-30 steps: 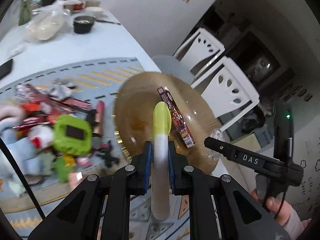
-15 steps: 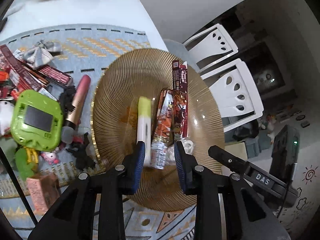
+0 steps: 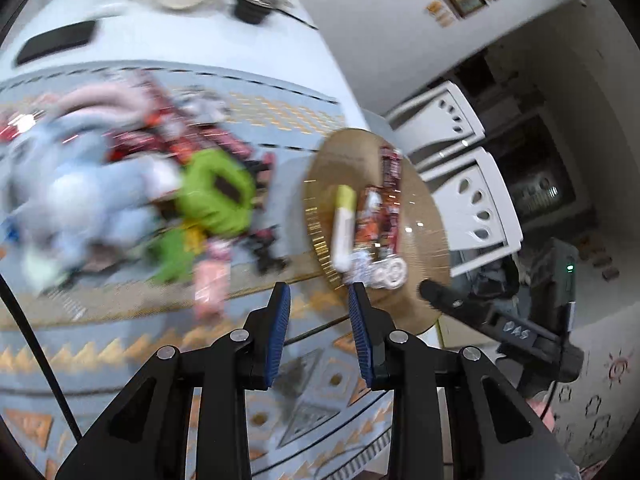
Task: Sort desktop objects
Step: 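Carry the marker and tape dispenser to the gold plate and release both, then grasp the grey plush koala with the left gripper while the right gripper grasps the pink box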
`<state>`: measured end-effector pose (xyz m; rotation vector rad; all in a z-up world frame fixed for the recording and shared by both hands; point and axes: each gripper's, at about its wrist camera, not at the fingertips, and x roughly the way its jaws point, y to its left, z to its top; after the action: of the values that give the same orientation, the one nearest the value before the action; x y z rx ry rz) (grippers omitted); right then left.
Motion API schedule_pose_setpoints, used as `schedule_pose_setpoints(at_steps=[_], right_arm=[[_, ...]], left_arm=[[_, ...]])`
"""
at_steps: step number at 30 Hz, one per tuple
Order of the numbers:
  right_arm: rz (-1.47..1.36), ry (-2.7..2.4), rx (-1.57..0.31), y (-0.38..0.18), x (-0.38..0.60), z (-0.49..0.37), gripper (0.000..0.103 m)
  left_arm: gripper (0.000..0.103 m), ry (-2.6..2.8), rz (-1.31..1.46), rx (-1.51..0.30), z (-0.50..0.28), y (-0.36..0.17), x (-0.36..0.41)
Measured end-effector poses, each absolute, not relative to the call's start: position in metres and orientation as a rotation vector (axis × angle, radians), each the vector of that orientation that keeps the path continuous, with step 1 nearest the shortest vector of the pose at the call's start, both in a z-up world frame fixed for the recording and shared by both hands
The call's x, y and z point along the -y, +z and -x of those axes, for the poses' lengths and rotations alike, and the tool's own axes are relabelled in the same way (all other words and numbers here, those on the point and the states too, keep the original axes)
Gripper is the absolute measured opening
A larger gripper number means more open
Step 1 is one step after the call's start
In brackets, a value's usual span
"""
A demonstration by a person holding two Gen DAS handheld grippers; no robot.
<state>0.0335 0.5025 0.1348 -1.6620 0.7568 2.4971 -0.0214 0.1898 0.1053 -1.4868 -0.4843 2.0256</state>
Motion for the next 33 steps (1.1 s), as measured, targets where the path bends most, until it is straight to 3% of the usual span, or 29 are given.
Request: schedule_pose_setpoints(at_steps=[9,13,21,27,33], right_arm=[[1.705,2.73,-0.562,0.158,-0.419,-0.028,0.071],[1.826,2.751,-0.53,0.141,-0.371,-0.02,0.071],[1.93,2.667,-0.199,0.09,-0.305,-0.004,0.071],[1.915,2.593,-0.168,0.062,-0.299,0.016,0.071],[1.867,2.567,-0.133,0.053,-0.297,0.031,0.071]], left_arm=[[0.027,2.111,1.608,0.596,-0.003,0.074,-0.099],[0.027,2.128,1.632,0.619,-0.007,0.068,-0.079],[0.027,2.238,1.635,0.632,0.007,0.065,-0.035],[0.033,2.356,1.506,0.551,0.057,0.082,-0.02],[0.037,2.316,1.474,0.688,0.095,0.073,-0.013]])
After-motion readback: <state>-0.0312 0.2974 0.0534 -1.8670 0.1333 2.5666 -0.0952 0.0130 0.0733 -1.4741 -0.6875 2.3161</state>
